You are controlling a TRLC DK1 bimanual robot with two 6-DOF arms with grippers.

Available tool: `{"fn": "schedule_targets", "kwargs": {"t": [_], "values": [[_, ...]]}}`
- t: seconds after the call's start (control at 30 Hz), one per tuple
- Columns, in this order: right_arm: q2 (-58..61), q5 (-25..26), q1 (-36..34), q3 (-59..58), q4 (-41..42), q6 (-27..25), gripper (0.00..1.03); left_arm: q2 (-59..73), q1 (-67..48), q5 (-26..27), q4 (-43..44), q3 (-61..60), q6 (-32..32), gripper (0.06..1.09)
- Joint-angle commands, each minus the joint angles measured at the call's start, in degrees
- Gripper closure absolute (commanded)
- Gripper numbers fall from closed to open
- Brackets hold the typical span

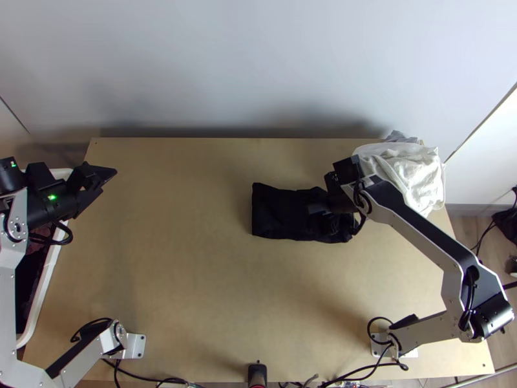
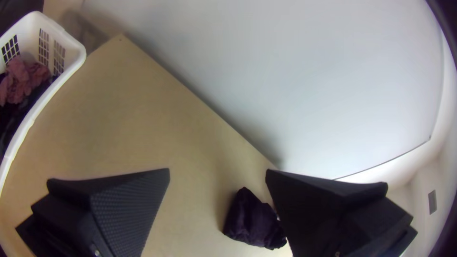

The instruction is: Fold the t-shirt

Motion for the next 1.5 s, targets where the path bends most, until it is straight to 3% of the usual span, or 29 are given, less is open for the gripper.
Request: {"fn": "schedule_targets", "kwargs": {"t": [0.0, 0.33, 0.77, 1.07, 1.33, 1.47], "values": [[-0.4, 0.1, -0.6, -3.0, -1.0, -1.7, 1.00, 0.4, 0.3, 0.0, 0.0, 0.2, 0.0, 0.11], [1.3, 0.2, -1.1, -7.1, -1.4, -5.1, 1.00, 1.1, 0.2, -0.2, 0.0, 0.9, -0.3, 0.11], [11.9, 0.9, -6.1, -1.8, -1.9, -8.6, 1.00, -1.0, -0.4, -1.7, -1.3, 2.1, -2.0, 0.11], [14.7, 0.8, -3.5, -2.3, -5.3, -7.4, 1.00, -3.8, 1.1, -2.2, -3.5, 1.6, -1.2, 0.11], [2.0, 0.7, -1.9, -1.1, -7.1, -5.8, 1.00, -5.7, 1.9, -2.2, -4.6, 1.6, -0.9, 0.11], [-5.5, 0.7, -2.1, -0.7, -5.7, -4.2, 0.89, -6.6, 2.0, -2.1, -5.0, 1.4, -0.7, 0.11]]}}
